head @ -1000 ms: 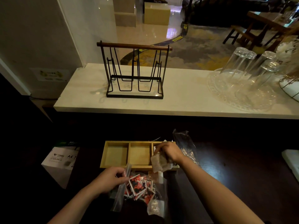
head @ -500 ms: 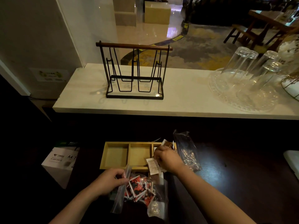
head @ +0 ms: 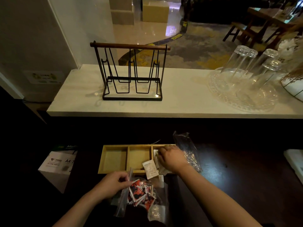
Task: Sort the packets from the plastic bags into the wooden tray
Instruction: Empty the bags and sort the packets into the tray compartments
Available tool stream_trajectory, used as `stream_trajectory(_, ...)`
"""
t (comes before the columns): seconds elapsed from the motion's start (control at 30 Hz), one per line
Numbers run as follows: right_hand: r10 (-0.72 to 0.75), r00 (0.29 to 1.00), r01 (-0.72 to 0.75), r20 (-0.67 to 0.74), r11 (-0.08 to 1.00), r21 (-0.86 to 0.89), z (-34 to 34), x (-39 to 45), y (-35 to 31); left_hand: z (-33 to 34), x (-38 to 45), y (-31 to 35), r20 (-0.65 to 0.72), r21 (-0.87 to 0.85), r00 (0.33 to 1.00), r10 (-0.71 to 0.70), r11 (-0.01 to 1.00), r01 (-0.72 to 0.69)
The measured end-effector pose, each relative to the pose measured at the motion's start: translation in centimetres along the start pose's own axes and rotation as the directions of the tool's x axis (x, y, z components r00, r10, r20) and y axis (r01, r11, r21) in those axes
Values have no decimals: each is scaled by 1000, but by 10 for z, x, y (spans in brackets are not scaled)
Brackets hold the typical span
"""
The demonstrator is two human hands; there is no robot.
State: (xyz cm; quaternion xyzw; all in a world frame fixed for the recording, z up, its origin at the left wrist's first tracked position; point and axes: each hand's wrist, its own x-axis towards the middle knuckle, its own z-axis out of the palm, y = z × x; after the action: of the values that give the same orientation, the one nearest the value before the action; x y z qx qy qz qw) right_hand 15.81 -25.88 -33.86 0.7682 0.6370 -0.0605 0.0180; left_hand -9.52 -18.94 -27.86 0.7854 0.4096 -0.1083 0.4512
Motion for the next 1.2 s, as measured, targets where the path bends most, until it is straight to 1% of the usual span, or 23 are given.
stream_trajectory(0.07, -47, 998, 49, 52, 998, -31, 9, -2, -1, 0, 0, 1, 1, 0, 1000, -1, 1000, 1)
stream_trajectory(0.1, -46, 998, 48, 41, 997, -52, 10, -2, -1, 0, 0, 2, 1, 5, 1000, -2, 1000, 2)
stream_trajectory(0.13, -26, 1000, 27, 10, 998, -59, 11, -1, -1, 0, 0, 3, 2, 8, 1000, -3, 1000, 3)
stream_trajectory(0.2, 6, 993, -11, -119, 999, -41, 2, 1, -5, 0, 0, 4, -2, 6, 1000, 4, 1000, -4)
stream_trajectory(0.23, -34, 982, 30, -184, 999, -24, -3, 2, -10, 0, 0, 3, -7, 4, 1000, 6, 1000, -6)
stream_trajectory(0.27, -124, 969, 125, -213, 992, -7, -8, 1, -17, 0, 0, 3, -10, 2, 1000, 6, 1000, -6)
stream_trajectory(0.3, -256, 950, 261, -177, 965, 2, -10, -1, -25, 1, 0, 2, -6, -1, 1000, 6, 1000, -6)
stream_trajectory(0.33, -398, 914, 400, -83, 917, 7, -8, -3, -33, 1, 1, 1, 1, -6, 1000, 10, 1000, -10)
stream_trajectory(0.37, -506, 862, 506, 37, 862, 5, -4, -7, -42, 1, 2, 1, 5, -10, 1000, 14, 1000, -14)
stream_trajectory(0.4, -562, 814, 569, 146, 822, -15, 0, -11, -49, 2, 2, 0, 7, -13, 1000, 16, 1000, -16)
stream_trajectory(0.43, -576, 788, 598, 216, 800, -48, 5, -13, -52, 1, 2, 1, 6, -14, 1000, 17, 1000, -17)
stream_trajectory(0.5, -542, 797, 579, 266, 811, -81, 9, -16, -50, 1, 2, 1, 0, -18, 1000, 15, 1000, -15)
stream_trajectory(0.63, -527, 823, 542, 213, 840, -17, 6, -17, -43, 2, 0, 1, -9, -15, 1000, 8, 1000, -8)
stream_trajectory(0.7, -482, 851, 481, 209, 875, 58, 0, -19, -45, 2, 0, 1, -13, -10, 1000, 9, 1000, -9)
stream_trajectory(0.77, -395, 900, 378, 182, 918, 122, -11, -18, -43, 2, -1, 2, -28, -3, 1000, 9, 1000, -10)
stream_trajectory(0.8, -375, 916, 361, 141, 925, 118, -17, -17, -40, 2, -2, 2, -38, -2, 999, 11, 1000, -11)
stream_trajectory(0.87, -396, 915, 397, 73, 918, 8, -19, -10, -27, 0, -2, 1, -49, -4, 999, 15, 1000, -15)
stream_trajectory(0.93, -382, 922, 385, 56, 921, -64, -13, -4, -11, -1, -3, 0, -57, -5, 998, 20, 1000, -21)
stream_trajectory(1.0, -361, 931, 364, 55, 930, -59, -15, -4, -1, -3, -3, -2, -69, -2, 997, 27, 1000, -27)
stream_trajectory(1.13, -318, 947, 316, 53, 948, 42, -24, -7, 6, -6, -5, -6, -79, -22, 996, 36, 999, -37)
stream_trajectory(1.2, -304, 949, 303, 79, 953, 26, -20, -7, 2, -6, -6, -5, -87, -23, 996, 37, 999, -39)
